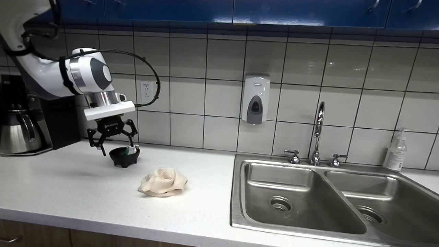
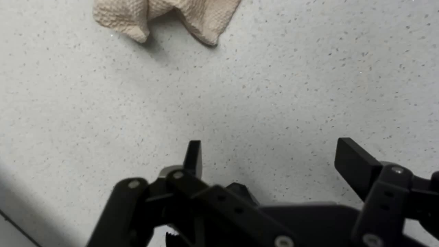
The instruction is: Pick up the green rectangular object and put it in the black bowl
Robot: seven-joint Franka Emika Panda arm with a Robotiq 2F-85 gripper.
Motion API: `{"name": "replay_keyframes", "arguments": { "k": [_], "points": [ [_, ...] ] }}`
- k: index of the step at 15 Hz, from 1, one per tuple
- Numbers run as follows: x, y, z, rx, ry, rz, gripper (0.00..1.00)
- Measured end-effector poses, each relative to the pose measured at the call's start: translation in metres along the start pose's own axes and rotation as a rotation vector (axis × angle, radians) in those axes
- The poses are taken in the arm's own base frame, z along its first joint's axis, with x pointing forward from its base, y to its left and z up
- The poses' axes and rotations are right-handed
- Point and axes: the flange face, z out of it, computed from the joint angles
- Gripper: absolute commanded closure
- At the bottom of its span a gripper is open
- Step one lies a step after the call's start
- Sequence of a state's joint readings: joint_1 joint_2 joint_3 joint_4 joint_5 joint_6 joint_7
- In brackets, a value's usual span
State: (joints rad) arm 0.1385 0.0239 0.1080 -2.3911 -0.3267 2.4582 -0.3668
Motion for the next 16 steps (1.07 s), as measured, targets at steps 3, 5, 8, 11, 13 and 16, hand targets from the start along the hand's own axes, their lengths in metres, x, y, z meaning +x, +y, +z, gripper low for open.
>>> {"name": "replay_keyframes", "arguments": {
  "k": [3,5,8,11,13,16],
  "points": [
    [-0.017,-0.013,0.001,0.030,-0.007,0.043,0.00],
    [-0.027,-0.024,0.000,0.041,-0.011,0.067,0.00],
    [-0.041,-0.040,-0.005,0.041,-0.014,0.090,0.00],
    [-0.056,-0.058,-0.010,0.036,-0.012,0.113,0.00],
    [-0.066,-0.068,-0.013,0.044,-0.008,0.135,0.00],
    [-0.074,-0.077,-0.015,0.051,-0.004,0.147,0.00]
  ]
}}
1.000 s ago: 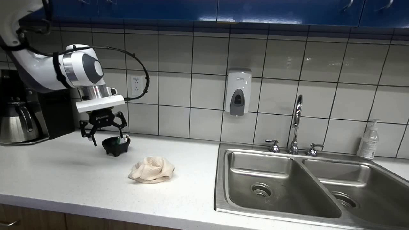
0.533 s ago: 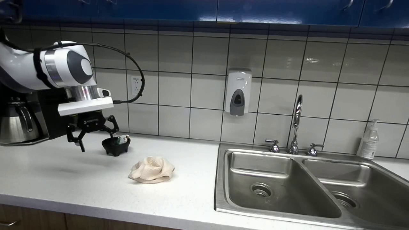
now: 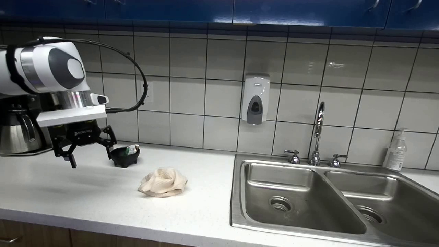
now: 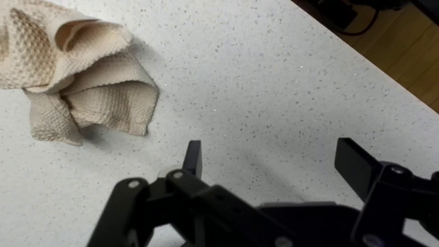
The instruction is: Pick up the green rectangular object and put it in the black bowl
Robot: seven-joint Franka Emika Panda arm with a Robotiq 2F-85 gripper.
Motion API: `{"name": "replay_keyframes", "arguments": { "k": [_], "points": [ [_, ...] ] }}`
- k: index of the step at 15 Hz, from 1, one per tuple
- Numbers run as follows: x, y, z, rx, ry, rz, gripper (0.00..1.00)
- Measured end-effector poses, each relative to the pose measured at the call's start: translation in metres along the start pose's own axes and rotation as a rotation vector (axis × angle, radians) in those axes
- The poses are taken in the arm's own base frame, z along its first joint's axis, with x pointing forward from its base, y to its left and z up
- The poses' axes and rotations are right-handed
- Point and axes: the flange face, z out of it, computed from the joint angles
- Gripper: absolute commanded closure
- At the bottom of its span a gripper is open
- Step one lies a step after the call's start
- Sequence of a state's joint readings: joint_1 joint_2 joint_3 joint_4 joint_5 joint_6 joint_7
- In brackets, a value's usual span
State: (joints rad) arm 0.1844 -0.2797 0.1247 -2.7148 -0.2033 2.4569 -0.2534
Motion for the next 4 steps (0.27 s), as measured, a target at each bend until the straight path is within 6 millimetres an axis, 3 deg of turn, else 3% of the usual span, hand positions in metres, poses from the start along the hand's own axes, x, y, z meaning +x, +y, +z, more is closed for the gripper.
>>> {"name": "replay_keyframes", "arguments": {
  "k": [4],
  "points": [
    [-0.0019,-0.0008,-0.0005,-0.001,0.001,0.003,0.00]
  ]
}}
